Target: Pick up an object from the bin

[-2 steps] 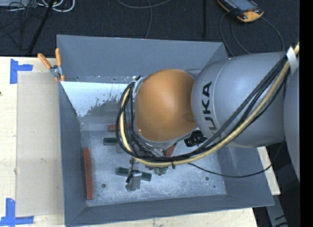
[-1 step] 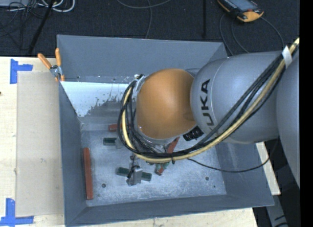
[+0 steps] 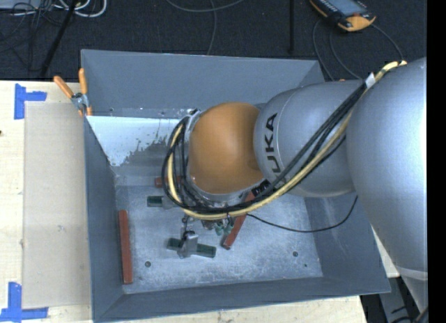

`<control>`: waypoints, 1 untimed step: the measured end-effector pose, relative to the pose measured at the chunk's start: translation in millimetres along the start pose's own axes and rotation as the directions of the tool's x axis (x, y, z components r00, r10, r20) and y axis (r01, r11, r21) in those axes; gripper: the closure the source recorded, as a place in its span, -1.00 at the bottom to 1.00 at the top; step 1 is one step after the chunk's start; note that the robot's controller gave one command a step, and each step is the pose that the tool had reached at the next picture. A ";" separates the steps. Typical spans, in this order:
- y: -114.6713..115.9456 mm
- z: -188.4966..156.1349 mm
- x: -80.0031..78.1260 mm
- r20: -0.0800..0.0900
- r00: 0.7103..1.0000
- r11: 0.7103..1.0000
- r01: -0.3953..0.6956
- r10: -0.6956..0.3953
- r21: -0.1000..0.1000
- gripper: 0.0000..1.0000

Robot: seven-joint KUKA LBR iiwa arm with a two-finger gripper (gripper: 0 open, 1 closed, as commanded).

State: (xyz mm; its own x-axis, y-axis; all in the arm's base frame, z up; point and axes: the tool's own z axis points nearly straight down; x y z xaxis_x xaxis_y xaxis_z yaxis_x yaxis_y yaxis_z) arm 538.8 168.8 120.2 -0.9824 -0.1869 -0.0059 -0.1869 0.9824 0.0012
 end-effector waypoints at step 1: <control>-20.7 31.6 12.3 -0.006 0.998 0.998 0.068 -0.068 0.001 -1.00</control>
Offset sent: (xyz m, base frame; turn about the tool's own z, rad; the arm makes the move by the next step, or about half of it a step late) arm 0.0131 -0.0310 -0.0502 -0.3690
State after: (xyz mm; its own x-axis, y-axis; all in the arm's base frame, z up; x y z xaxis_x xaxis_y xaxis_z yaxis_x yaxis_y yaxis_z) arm 530.7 146.3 88.5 -0.9674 -0.2534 -0.0003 -0.2534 0.9674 0.0001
